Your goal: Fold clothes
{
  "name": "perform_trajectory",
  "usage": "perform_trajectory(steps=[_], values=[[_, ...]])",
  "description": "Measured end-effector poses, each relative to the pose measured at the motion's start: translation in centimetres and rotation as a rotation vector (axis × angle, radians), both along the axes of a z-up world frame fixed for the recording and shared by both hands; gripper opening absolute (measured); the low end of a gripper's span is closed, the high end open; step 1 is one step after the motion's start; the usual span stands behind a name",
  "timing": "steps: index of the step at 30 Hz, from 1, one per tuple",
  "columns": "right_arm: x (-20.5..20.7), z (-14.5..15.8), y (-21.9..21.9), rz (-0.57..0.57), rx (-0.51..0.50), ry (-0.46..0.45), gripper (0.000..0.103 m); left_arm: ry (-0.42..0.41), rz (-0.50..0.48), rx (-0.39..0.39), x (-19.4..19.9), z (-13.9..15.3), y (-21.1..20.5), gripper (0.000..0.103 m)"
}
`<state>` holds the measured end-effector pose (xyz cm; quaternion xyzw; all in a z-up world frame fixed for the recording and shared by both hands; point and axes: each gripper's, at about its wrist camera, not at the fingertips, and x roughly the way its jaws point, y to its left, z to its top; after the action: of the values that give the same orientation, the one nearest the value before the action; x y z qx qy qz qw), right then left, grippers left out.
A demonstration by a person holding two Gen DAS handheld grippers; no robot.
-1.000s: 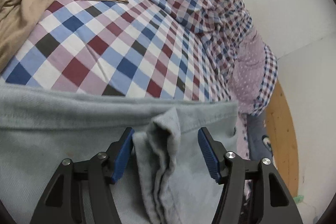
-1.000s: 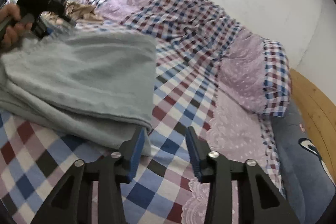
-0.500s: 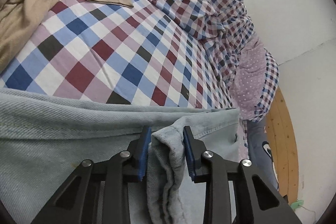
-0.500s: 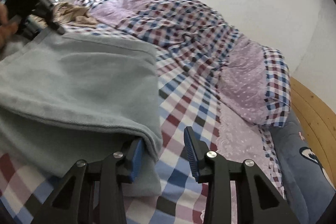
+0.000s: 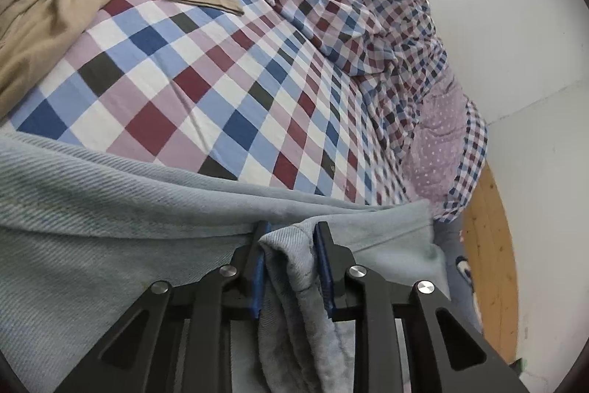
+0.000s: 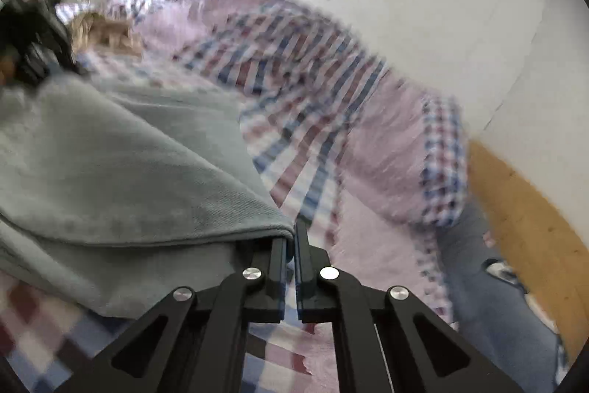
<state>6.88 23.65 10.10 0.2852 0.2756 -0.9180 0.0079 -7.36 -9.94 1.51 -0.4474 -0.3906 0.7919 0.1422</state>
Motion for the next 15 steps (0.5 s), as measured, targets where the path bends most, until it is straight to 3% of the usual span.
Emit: perform_trajectory(steps=[3,5,10,13,15], values=[[-0.4,-4.1,0.8,-0.031,0.007,-0.159,0.000,-0.003,-0.007,-0.014,0.0,-0.1,0.2,0.025],[-0.1,-4.8,1.2,-0.053,0.031,-0.164,0.000,-0.015,-0.014,-0.025,-0.1,-0.1,0.3,0.025],[0.2,-3.0,4.7,-0.086,-0.126,-0.099,0.000,-0.005,-0.038,-0.069,0.4,2.1,-0.2,0.030],[0.2,-2.8,5.6,-0.011,-0.204,-0.131,0.000,0.080,-0.059,-0.142,1.6,5.3,0.0,0.054],[0.2,-2.7,6.2,0.044,-0.255,-0.159,0.003,0.174,-0.081,-0.171,2.4,7.7,0.6,0.077]])
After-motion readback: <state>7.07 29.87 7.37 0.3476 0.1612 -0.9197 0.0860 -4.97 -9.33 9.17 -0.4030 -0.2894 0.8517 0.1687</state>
